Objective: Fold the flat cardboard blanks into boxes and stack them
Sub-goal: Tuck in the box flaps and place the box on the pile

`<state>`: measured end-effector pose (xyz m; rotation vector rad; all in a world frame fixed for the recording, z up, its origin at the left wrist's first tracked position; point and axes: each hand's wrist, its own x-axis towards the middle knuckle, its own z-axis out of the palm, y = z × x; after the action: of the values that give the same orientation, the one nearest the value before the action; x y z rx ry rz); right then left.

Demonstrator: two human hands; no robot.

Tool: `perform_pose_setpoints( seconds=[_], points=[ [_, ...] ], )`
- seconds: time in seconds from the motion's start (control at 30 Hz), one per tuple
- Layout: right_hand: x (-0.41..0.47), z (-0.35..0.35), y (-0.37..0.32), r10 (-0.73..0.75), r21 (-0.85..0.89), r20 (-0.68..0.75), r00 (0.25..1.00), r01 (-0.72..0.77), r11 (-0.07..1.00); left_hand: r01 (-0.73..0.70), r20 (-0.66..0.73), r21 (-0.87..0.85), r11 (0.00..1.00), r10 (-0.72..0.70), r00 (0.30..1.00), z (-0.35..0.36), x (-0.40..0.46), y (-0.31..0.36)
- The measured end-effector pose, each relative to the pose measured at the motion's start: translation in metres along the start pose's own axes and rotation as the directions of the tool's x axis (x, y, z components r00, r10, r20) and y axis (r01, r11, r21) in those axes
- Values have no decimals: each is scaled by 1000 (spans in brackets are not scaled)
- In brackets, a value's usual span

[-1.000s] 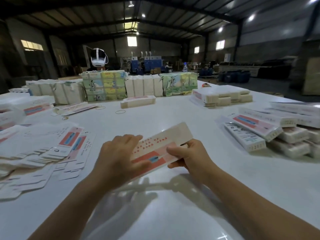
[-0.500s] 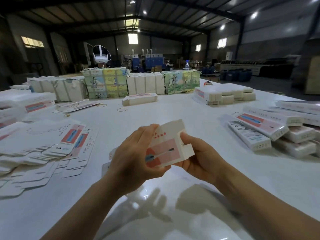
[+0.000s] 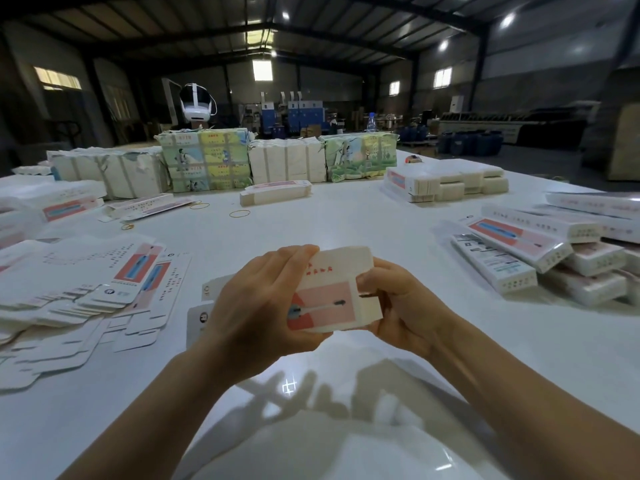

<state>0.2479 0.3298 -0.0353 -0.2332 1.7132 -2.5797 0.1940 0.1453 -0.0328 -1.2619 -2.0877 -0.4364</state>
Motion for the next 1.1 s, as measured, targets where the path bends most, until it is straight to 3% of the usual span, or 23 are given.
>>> perform_pose_setpoints(
  seconds=[0.1,0.2,0.43,0.63,0.7,0.77,0.8,0.87,0.93,1.0,1.1],
  points=[
    [-2,2,0,-45,-180,-71,996,32,983,2,27,40,999,-3,1000,-3,-1,-5],
    [-3,4,0,-195,-388,-169,966,116,914,-1,58,66,998,-2,998,-4,-3,-9],
    [-3,4,6,-413,-648,-252,875,164,744,37,57,156,987,-46,997,-3,3,-4],
    [-4,3,4,-317,-547,-268,910,127,827,118,110,103,988,-129,985,-5,0,-5],
    [-3,4,2,-317,-462,-250,915,175,870,202,85,2,979,-201,976,-6,0,-7],
    [-2,3,2,-399,-377,-310,863,274,885,271,58,-100,957,-267,962,-8,1,-10],
    [-3,3,3,-485,-398,-363,796,338,853,291,45,-136,947,-287,957,-8,1,-12],
    [-6,3,8,-697,-590,-379,609,421,689,316,22,-199,928,-318,948,-9,1,-16],
    [-8,7,16,-836,-797,-199,511,412,442,324,19,-246,913,-330,944,-8,0,-17],
    [-5,11,27,-854,-872,-22,520,407,270,319,22,-268,909,-325,945,-7,0,-17],
    [-3,17,35,-787,-845,-48,615,395,360,336,24,-314,888,-346,938,-4,0,-17]
  ],
)
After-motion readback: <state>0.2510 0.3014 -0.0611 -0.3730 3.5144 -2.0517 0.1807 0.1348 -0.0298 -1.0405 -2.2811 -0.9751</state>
